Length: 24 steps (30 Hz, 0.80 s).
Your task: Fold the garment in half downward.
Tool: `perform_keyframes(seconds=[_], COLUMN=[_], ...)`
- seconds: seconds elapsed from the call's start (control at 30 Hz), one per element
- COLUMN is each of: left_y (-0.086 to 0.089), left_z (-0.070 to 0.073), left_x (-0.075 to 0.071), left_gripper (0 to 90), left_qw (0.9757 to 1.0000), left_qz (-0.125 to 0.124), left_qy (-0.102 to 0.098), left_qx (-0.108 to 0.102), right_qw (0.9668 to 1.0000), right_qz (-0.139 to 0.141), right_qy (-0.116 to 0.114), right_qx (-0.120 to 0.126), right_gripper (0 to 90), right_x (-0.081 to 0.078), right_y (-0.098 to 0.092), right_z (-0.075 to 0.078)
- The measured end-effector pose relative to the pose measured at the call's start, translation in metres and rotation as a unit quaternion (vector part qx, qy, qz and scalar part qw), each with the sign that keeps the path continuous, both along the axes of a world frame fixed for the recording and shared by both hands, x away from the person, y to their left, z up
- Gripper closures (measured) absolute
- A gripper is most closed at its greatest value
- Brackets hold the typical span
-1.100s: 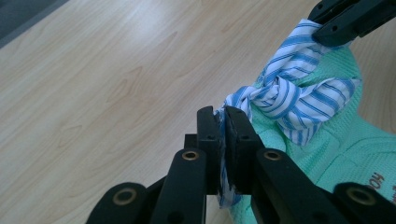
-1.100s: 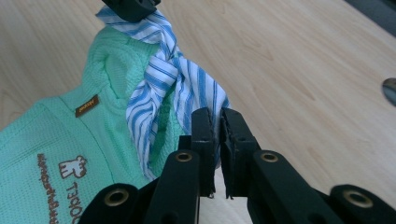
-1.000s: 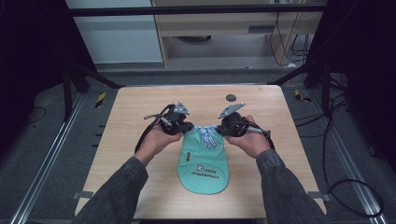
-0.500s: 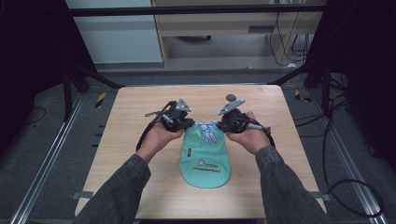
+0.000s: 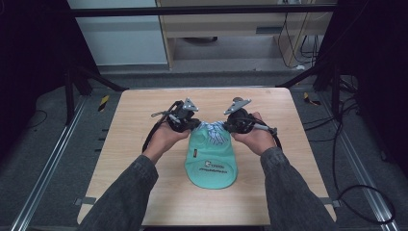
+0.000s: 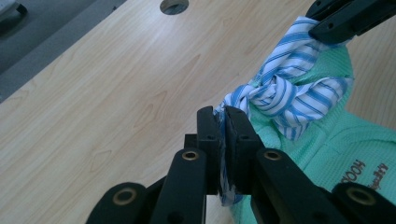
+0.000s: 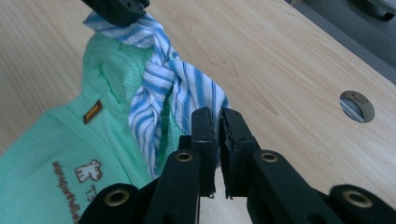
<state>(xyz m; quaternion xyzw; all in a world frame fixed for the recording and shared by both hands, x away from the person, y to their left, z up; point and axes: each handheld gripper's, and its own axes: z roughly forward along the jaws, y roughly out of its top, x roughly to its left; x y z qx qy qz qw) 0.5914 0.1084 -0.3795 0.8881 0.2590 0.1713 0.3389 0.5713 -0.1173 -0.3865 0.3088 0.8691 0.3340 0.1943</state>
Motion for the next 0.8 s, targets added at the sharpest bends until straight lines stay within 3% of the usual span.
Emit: perform_keyframes(seconds=[0.27, 0.8], left_y=[-0.004, -0.001], left_z=[0.0, -0.002], left_x=[0.003, -0.017], left_gripper=[85.5, 85.4], left_qw=[1.0, 0.9995], left_qz=[-0.002, -0.016], left_qy=[-0.002, -0.027], left_qx=[0.008, 0.008], right_qw=[1.0, 0.9998], right_qz=[-0.002, 0.006], right_qy=[-0.002, -0.021], right_qx=[-0.002, 0.005], right_gripper=[84.7, 84.7], right_x=[0.002, -0.013], right_y=[-0.004, -0.006], right_z=[-0.002, -0.007])
